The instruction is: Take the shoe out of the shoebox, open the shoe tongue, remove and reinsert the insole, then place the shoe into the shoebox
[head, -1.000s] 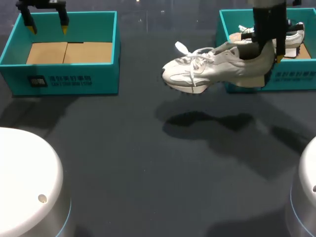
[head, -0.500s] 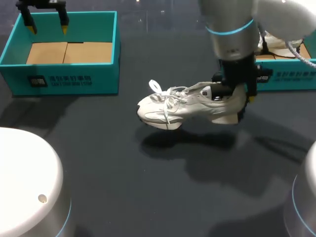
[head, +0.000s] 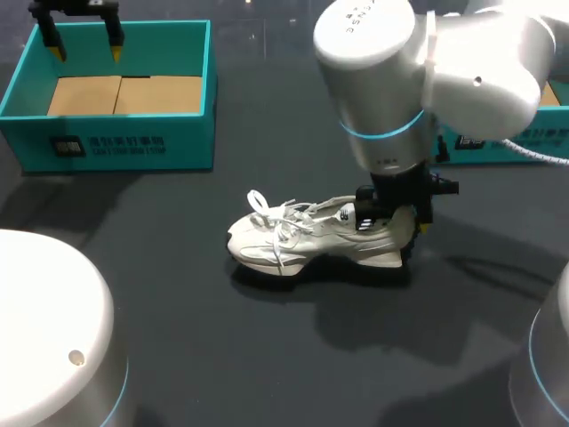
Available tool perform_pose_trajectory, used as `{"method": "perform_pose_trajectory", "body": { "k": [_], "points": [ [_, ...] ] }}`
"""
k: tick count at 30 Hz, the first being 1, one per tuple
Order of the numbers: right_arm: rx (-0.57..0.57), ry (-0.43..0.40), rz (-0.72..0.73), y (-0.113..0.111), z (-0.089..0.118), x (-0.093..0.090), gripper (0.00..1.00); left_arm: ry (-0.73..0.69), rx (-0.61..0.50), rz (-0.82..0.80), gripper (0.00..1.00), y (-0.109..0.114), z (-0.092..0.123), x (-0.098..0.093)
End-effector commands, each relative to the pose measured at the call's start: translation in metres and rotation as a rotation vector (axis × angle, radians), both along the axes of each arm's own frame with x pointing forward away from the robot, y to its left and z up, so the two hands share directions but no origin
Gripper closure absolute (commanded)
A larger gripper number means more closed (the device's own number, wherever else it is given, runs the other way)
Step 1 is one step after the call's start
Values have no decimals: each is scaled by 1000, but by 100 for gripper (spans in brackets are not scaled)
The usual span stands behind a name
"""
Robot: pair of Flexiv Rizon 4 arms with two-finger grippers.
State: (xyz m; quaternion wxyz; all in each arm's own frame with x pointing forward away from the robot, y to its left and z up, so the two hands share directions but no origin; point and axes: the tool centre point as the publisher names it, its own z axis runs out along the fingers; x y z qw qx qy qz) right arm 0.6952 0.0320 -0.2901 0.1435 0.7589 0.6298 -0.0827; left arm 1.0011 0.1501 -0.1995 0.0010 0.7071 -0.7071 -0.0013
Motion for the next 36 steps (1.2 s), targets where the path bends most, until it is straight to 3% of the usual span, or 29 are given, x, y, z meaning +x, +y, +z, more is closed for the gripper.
{"method": "perform_pose_trajectory", "body": {
  "k": [1, 13, 33, 34, 36],
  "points": [
    [-2, 27, -11, 13, -23, 0, 100, -1, 0, 0, 0, 0, 0, 0],
    [45, 56, -12, 24, -66, -7, 100, -1, 0, 0, 0, 0, 0, 0],
    [137, 90, 38, 30, -97, -14, 100, -1, 0, 0, 0, 0, 0, 0],
    [140, 92, 39, 30, -98, -14, 98, -1, 0, 0, 0, 0, 0, 0],
    [147, 99, 40, 30, -99, -15, 71, -1, 0, 0, 0, 0, 0, 0]
  ]
}}
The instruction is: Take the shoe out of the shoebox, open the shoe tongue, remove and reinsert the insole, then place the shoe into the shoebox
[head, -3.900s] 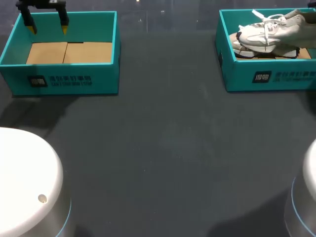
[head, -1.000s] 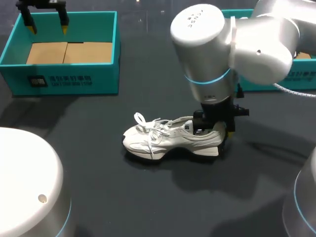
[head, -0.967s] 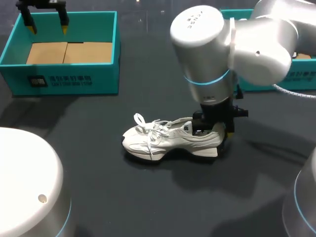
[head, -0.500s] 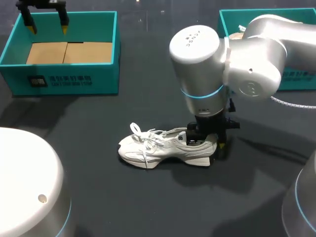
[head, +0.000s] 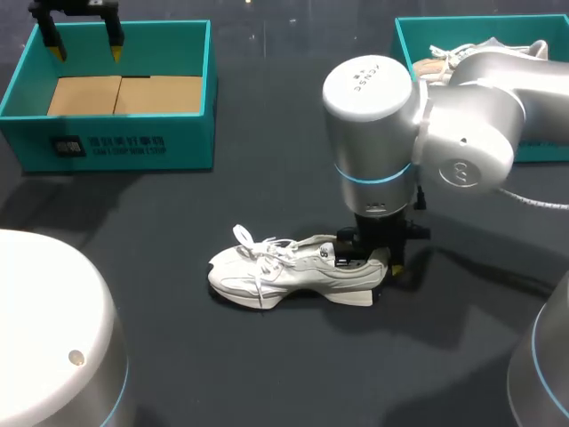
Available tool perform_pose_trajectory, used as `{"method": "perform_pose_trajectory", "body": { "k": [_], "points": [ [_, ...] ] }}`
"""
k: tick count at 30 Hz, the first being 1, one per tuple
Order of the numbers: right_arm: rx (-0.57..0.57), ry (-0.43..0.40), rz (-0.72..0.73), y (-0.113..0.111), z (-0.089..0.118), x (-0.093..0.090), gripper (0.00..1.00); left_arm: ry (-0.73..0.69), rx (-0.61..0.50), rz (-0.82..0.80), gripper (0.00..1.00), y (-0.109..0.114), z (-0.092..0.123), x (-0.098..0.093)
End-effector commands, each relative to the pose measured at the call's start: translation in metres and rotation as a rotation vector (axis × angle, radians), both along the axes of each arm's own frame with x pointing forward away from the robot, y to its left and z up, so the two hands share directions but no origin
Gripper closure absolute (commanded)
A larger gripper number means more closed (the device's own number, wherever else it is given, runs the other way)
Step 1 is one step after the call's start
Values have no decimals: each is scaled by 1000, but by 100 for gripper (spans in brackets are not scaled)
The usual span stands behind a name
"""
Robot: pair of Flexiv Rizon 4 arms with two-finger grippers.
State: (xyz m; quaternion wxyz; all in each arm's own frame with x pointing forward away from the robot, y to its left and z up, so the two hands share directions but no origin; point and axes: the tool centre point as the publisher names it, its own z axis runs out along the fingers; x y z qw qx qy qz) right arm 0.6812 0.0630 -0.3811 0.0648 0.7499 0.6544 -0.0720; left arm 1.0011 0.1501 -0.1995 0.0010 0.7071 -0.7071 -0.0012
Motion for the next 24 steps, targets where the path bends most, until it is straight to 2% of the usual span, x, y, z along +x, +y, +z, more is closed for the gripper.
{"method": "perform_pose_trajectory", "body": {
  "k": [1, 2, 3, 5, 10, 17, 21, 23, 24],
  "points": [
    [15, 8, 2, -1, -8, -1, 57, -1, 0, 0, 0, 0, 0, 0],
    [19, 10, 2, -1, -7, -2, 38, -1, 0, 0, 0, 0, 0, 0],
    [24, 10, 3, -1, -4, -2, 14, -1, 0, 0, 0, 0, 0, 0],
    [41, 6, 7, 0, 3, -2, 0, -1, 0, 0, 0, 0, 0, 0],
    [91, -13, 30, -1, 36, -2, 0, -1, 0, 0, 0, 0, 0, 0],
    [179, 5, 107, -12, 90, 2, 0, -1, 0, 0, 0, 0, 0, 0],
    [298, -5, 285, -20, 118, 2, 0, -1, 0, 0, 0, 0, 0, 0],
    [378, -71, 409, -28, 130, 2, 0, -1, 0, 0, 0, 0, 0, 0],
    [422, -101, 515, -31, 134, 2, 0, -1, 0, 0, 0, 0, 0, 0]
  ]
}}
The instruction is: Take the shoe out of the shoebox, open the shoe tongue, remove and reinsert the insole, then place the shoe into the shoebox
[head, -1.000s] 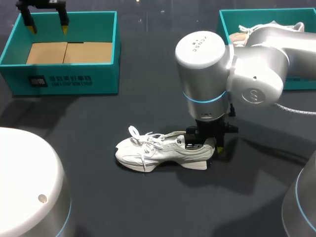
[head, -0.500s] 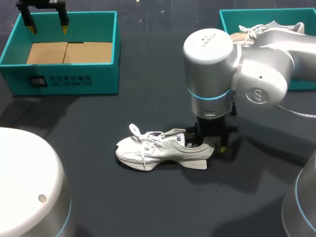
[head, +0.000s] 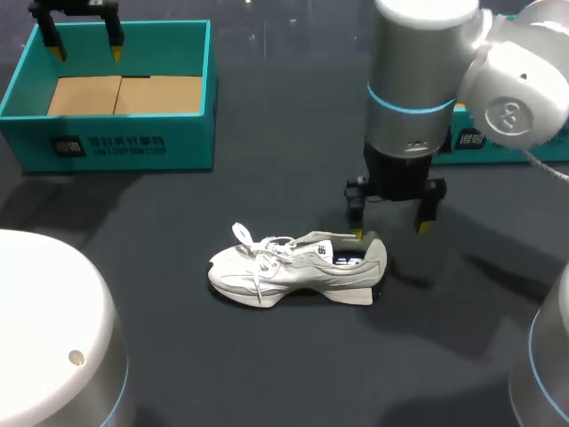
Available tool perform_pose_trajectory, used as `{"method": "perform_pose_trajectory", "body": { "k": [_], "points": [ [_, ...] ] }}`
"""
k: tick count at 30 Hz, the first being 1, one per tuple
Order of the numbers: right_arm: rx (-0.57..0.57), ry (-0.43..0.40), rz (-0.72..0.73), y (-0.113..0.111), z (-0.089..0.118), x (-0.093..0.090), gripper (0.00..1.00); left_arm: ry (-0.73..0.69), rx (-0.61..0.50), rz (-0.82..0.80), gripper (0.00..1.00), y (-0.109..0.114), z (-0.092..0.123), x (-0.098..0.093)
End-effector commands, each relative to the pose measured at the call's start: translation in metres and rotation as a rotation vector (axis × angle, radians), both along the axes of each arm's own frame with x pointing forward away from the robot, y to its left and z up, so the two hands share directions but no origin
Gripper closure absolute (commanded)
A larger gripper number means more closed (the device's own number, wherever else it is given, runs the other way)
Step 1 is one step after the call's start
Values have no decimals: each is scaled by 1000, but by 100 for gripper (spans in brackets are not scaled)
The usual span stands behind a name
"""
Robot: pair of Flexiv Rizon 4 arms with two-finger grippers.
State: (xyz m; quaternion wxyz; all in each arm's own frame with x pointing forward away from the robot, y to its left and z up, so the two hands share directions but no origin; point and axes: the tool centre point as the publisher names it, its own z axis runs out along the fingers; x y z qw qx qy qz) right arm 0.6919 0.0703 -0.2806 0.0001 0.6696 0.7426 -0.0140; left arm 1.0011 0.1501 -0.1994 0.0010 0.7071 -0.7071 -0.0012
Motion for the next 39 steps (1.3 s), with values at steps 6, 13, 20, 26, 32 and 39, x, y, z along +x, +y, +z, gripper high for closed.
{"method": "perform_pose_trajectory", "body": {
  "k": [6, 13, 20, 26, 32, 39],
  "points": [
    [348, -210, 588, -50, 42, -11, 0, -1, 0, 0, 0, 0, 0, 0],
    [348, -210, 588, -50, 42, -11, 0, -1, 0, 0, 0, 0, 0, 0],
    [528, -546, 893, -89, 45, -21, 0, -1, 0, 0, 0, 0, 0, 0],
    [564, -629, 1107, -113, 33, -22, 0, -1, 0, 0, 0, 0, 0, 0],
    [564, -629, 1107, -113, 33, -22, 0, -1, 0, 0, 0, 0, 0, 0],
    [501, -634, 1155, -120, 18, -26, 0, -1, 0, 0, 0, 0, 0, 0]
  ]
}}
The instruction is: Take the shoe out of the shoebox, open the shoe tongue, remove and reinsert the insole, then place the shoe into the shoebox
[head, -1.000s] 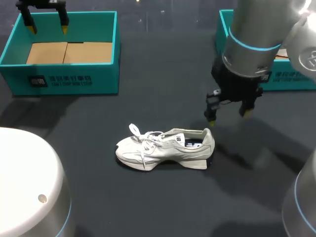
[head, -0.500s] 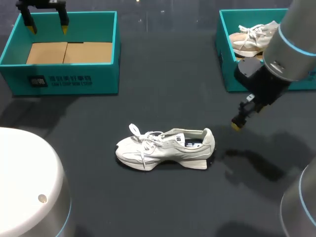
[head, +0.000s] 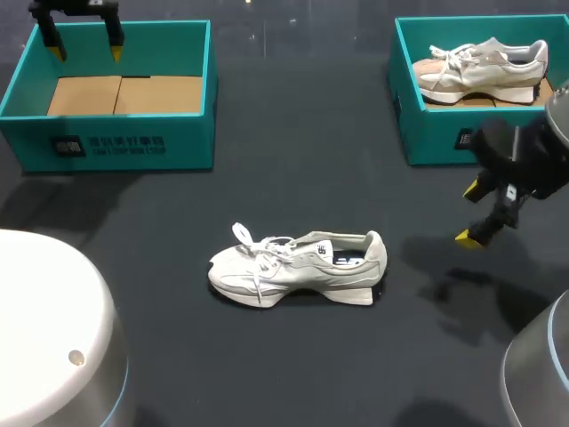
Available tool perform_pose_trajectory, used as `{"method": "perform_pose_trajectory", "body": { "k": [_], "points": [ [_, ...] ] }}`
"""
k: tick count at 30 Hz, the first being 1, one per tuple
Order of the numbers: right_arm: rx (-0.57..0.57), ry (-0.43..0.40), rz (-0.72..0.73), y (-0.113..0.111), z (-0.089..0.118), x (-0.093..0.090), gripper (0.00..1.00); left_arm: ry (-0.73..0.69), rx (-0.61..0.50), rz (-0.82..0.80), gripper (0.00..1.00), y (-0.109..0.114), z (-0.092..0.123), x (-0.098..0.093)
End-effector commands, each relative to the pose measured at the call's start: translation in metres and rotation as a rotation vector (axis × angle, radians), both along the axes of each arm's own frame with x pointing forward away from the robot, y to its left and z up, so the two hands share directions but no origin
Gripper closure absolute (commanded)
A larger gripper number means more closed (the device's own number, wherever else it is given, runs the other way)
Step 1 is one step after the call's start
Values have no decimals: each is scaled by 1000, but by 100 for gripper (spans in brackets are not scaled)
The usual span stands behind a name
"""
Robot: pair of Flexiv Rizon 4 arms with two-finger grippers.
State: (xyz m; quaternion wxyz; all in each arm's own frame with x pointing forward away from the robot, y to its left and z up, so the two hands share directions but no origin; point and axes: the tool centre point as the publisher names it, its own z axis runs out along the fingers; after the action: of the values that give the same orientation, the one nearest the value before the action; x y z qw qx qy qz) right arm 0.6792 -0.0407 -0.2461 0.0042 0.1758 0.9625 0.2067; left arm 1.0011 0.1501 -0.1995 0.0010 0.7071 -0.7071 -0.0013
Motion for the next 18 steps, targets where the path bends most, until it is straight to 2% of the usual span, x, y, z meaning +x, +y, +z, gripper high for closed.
{"method": "perform_pose_trajectory", "body": {
  "k": [1, 11, 13, 18],
  "points": [
    [296, -209, 66, -14, -24, -14, 0, -1, 0, 0, 0, 0, 0, 0],
    [463, -319, 181, -34, -66, -28, 0, -1, 0, 0, 0, 0, 0, 0],
    [541, -319, 238, -38, -74, -29, 0, -1, 0, 0, 0, 0, 0, 0],
    [541, -319, 238, -38, -74, -29, 0, -1, 0, 0, 0, 0, 0, 0]
  ]
}}
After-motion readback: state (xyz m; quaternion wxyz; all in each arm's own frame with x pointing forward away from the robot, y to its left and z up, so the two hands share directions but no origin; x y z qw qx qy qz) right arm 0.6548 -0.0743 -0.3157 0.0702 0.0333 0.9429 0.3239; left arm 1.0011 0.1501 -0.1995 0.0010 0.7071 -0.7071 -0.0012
